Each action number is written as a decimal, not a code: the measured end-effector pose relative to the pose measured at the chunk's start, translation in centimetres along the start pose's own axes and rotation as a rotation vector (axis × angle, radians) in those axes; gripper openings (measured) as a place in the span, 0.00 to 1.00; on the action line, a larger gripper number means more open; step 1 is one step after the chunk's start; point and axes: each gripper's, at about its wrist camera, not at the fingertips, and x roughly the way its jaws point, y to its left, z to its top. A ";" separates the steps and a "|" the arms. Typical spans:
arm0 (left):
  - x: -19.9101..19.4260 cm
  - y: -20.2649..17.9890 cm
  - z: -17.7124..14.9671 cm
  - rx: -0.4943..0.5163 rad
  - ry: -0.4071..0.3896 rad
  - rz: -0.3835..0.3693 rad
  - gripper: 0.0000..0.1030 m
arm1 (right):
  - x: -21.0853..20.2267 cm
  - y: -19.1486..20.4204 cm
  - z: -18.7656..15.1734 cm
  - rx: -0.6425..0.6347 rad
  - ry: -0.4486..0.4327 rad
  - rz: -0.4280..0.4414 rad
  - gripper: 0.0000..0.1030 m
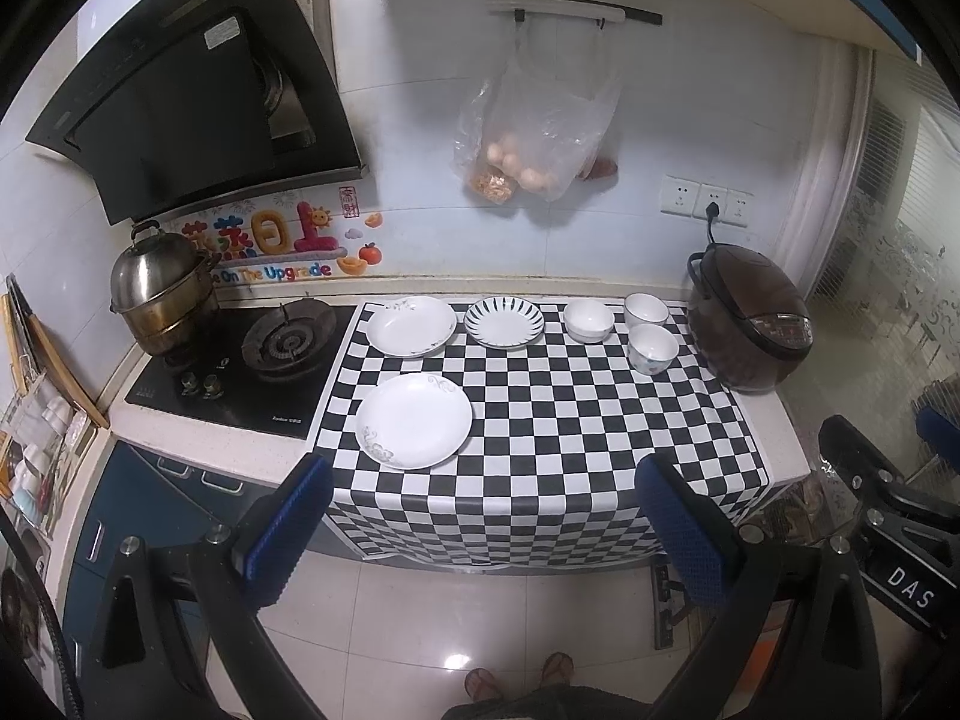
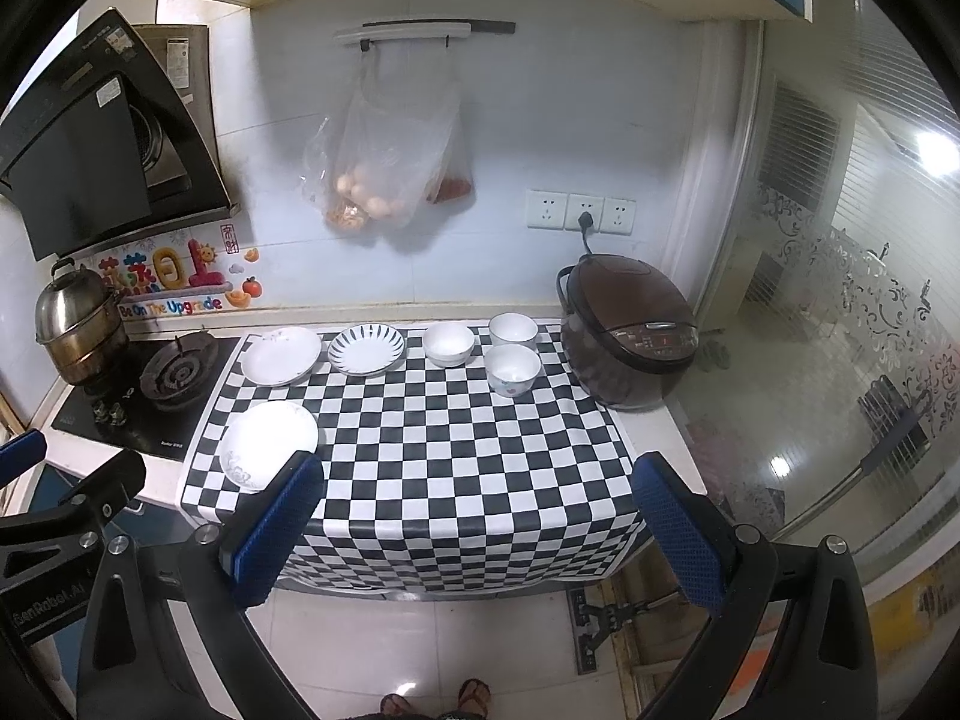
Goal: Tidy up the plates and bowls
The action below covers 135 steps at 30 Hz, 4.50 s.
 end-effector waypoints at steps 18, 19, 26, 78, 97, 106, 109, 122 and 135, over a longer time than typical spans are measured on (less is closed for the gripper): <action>0.5 -0.3 0.6 -0.001 -0.005 0.003 1.00 | 0.4 -0.2 -0.1 0.002 -0.004 -0.003 1.00; 0.5 -0.3 0.6 -0.001 -0.005 0.004 1.00 | 0.4 -0.2 -0.1 0.001 -0.005 -0.004 1.00; 0.6 -0.4 0.9 0.000 -0.009 0.003 1.00 | 0.4 -0.2 -0.1 0.001 -0.006 -0.004 1.00; 34.3 14.5 0.7 -0.264 0.406 0.240 1.00 | 42.3 13.6 -1.9 -0.052 0.578 0.434 1.00; 56.6 23.9 -3.0 -0.214 0.809 -0.075 0.46 | 62.1 28.3 -6.3 0.028 0.989 0.446 0.57; 55.7 23.2 -2.9 -0.192 0.798 -0.129 0.32 | 64.2 29.9 -8.0 0.048 1.091 0.459 0.29; 54.7 23.2 -3.1 -0.231 0.801 -0.122 0.30 | 63.9 29.5 -8.2 0.030 1.084 0.450 0.21; 49.9 17.2 -0.9 -0.208 0.753 -0.138 0.30 | 63.0 24.2 -5.7 0.040 1.032 0.455 0.19; 51.3 10.4 0.8 -0.075 0.765 -0.202 0.30 | 62.7 13.8 -4.7 0.161 0.967 0.402 0.18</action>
